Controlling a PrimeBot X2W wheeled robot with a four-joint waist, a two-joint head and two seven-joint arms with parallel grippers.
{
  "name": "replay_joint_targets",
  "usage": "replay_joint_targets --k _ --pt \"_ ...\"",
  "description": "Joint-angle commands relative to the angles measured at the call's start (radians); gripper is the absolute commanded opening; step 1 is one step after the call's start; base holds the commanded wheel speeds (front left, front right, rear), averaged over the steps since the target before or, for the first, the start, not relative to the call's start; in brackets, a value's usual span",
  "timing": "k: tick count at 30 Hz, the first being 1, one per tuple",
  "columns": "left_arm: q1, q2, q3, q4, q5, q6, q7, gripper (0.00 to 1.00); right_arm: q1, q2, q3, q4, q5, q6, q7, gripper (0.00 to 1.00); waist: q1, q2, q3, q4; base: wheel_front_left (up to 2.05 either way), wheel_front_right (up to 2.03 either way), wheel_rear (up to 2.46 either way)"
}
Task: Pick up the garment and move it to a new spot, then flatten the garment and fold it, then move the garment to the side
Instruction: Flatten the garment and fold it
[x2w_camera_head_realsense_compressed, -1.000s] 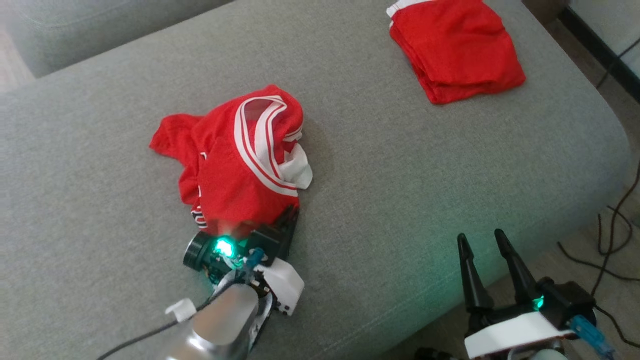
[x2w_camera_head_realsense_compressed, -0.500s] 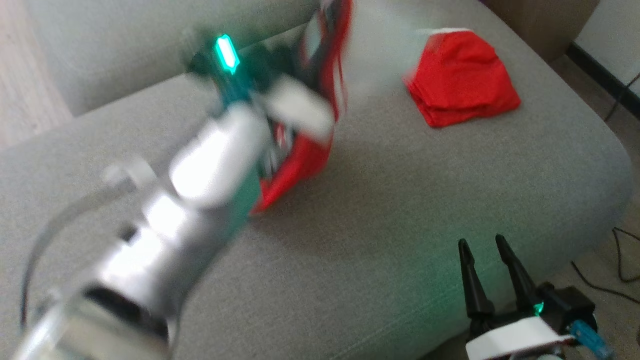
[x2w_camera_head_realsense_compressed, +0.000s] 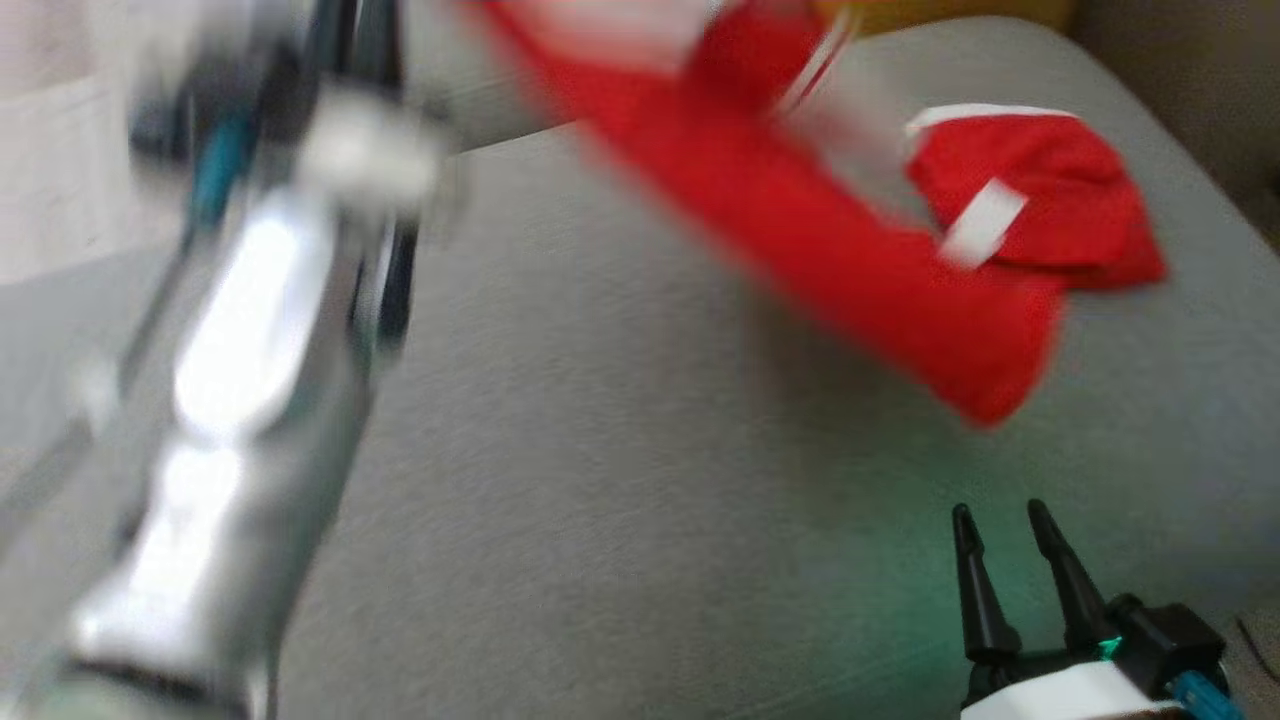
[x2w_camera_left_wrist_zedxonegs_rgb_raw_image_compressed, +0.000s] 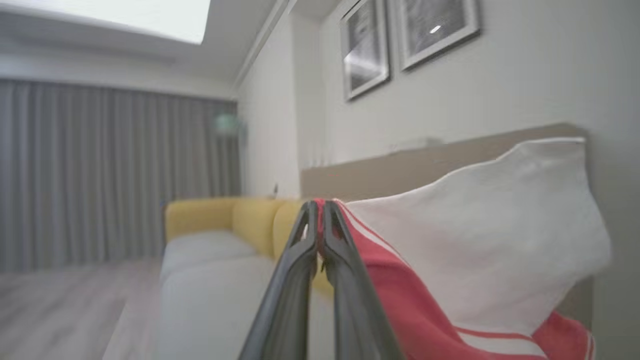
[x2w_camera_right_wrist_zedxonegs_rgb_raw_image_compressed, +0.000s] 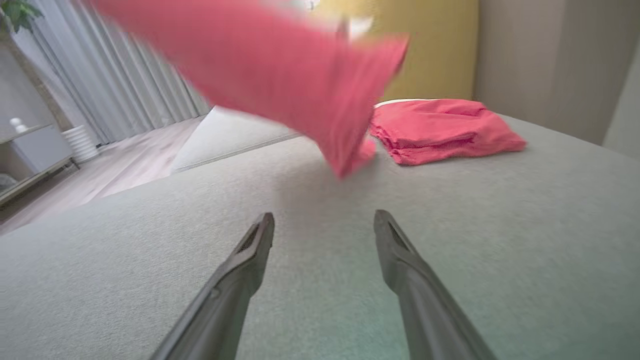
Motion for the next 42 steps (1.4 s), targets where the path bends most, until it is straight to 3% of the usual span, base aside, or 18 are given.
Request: replay_joint_targets --k 1,3,4,5,6,9,12,17,21,26,32,41,42 --pt "0.115 0.058 0.067 -0.038 -0.034 0.014 -0.004 0.0 -0.025 -0.006 0.012 -0.038 -0.002 -0.001 -0.004 1.0 0.0001 0.0 0.034 0.085 0.0 0.0 0.0" --pt "0.268 0.072 0.106 -0.053 -0.058 0.025 -0.004 0.0 -0.034 -0.006 0.01 -0.038 -0.003 -0.001 -0.004 1.0 0.0001 0.0 0.053 0.114 0.0 0.0 0.0" --pt "0.34 0.072 0.127 -0.057 -0.07 0.025 -0.004 0.07 -0.038 -0.006 0.007 -0.039 -0.002 -0.001 -0.004 1.0 0.0001 0.0 0.062 0.13 0.0 0.0 0.0" --pt "0.406 0.078 0.146 -0.055 -0.07 0.035 -0.004 0.93 -0.044 -0.006 0.006 -0.039 -0.002 -0.001 -0.004 1.0 0.0001 0.0 0.07 0.143 0.0 0.0 0.0" --pt "0.463 0.087 0.165 -0.055 -0.059 0.047 -0.004 1.0 -0.05 -0.006 0.007 -0.039 -0.003 -0.001 -0.004 1.0 0.0001 0.0 0.076 0.152 0.0 0.0 0.0" --pt "0.586 0.095 0.24 -0.078 -0.037 0.074 -0.004 1.0 -0.065 -0.006 0.01 -0.042 -0.007 -0.001 -0.004 1.0 0.0001 0.0 0.089 0.175 0.0 0.0 0.0" --pt "0.636 0.104 0.285 -0.128 0.002 0.06 -0.004 1.0 -0.074 -0.006 0.006 -0.046 -0.012 -0.001 -0.004 1.0 0.0001 0.0 0.099 0.191 0.0 0.0 0.0" --pt "0.6 0.146 0.27 -0.193 0.08 -0.037 -0.004 1.0 -0.087 -0.009 0.016 -0.046 -0.016 -0.001 -0.004 1.0 0.0001 0.0 0.121 0.193 0.0 0.0 0.0" --pt "0.518 0.219 0.145 -0.202 0.214 -0.155 -0.003 1.0 -0.107 -0.015 0.032 -0.044 -0.013 -0.001 -0.004 1.0 0.0001 0.0 0.15 0.171 0.0 0.0 0.0" --pt "0.421 0.258 0.0 -0.146 0.311 -0.217 0.058 1.0 -0.123 -0.018 0.043 -0.041 -0.01 -0.001 -0.004 1.0 0.0001 0.0 0.183 0.139 0.0 0.0 0.0" --pt "0.356 0.26 -0.088 -0.073 0.328 -0.232 0.101 1.0 -0.134 -0.016 0.05 -0.04 -0.005 -0.001 -0.004 1.0 0.0001 0.0 0.215 0.106 0.0 0.0 0.0" --pt "0.314 0.255 -0.101 0.017 0.318 -0.23 0.098 1.0 -0.14 -0.013 0.046 -0.037 -0.003 -0.001 -0.004 1.0 0.0001 0.0 0.225 0.084 0.0 0.0 0.0" --pt "0.31 0.254 -0.102 0.025 0.315 -0.231 0.099 0.8 -0.14 -0.013 0.045 -0.037 -0.003 -0.001 -0.004 1.0 0.0001 0.0 0.225 0.083 0.0 0.0 0.0"
